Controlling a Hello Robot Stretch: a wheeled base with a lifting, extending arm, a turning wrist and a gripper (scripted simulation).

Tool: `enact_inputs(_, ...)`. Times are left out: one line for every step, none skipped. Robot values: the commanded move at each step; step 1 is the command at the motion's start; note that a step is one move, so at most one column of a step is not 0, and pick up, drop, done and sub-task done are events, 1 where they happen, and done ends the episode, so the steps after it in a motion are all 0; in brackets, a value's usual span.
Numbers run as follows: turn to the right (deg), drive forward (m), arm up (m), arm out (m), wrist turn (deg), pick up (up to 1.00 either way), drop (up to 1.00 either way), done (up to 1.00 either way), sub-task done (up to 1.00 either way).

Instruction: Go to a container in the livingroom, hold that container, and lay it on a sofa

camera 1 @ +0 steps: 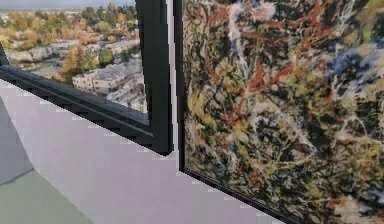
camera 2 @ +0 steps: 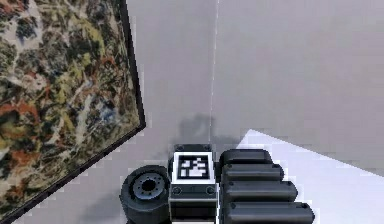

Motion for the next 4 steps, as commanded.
enact_inputs(45.0,0.00,0.00,0.00,0.0,0.00,0.00,0.00,0.00)
enact_inputs(12.0,0.00,0.00,0.00,0.0,0.00,0.00,0.00,0.00)
enact_inputs(24.0,0.00,0.00,0.00,0.0,0.00,0.00,0.00,0.00)
enact_inputs(-45.0,0.00,0.00,0.00,0.0,0.00,0.00,0.00,0.00)
